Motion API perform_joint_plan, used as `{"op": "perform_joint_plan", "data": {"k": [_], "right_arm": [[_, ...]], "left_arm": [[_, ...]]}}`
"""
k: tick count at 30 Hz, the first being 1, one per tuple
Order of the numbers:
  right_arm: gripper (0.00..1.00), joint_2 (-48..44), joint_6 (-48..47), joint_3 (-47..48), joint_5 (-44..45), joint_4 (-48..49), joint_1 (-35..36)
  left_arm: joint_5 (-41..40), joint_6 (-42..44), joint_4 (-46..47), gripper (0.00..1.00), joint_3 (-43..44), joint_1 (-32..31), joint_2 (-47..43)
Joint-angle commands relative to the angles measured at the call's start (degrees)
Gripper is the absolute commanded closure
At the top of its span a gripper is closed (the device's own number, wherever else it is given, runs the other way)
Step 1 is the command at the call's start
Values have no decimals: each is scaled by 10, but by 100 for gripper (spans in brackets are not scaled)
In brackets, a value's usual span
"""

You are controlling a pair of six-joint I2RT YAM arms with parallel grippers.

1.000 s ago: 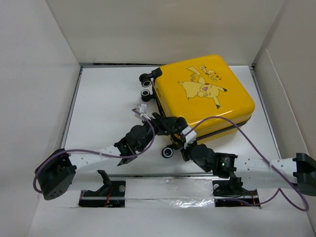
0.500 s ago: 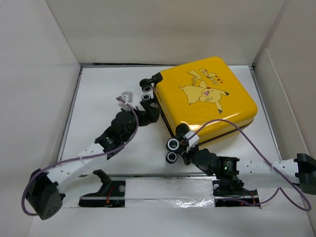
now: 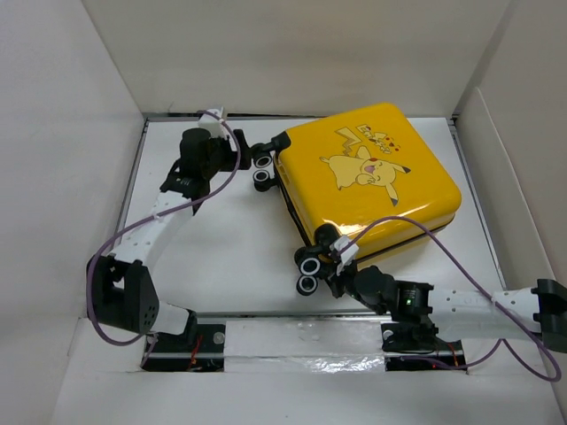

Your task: Pack the luggage

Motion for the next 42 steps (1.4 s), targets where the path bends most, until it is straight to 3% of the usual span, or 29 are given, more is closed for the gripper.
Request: {"op": "perform_joint_plan", "data": {"k": [1, 10, 21, 31, 36, 42], "right_arm": [[100, -28, -4, 8, -94, 154, 9], [100, -42, -17, 2, -129, 156, -8], [100, -39, -21, 8, -166, 146, -38], [100, -39, -20, 12, -177, 139, -49], [100, -41, -17, 9, -176, 137, -54], [100, -44, -15, 8, -181, 137, -59]], "left_arm": [[79, 185, -58, 24, 66, -1, 14], [131, 290, -145, 10, 158, -14, 100], [152, 328, -170, 7, 235, -28, 189], [183, 339, -187, 11, 303, -28, 248], [195, 337, -189, 15, 286, -28, 261], [204, 331, -203, 31, 306, -28, 300]]}}
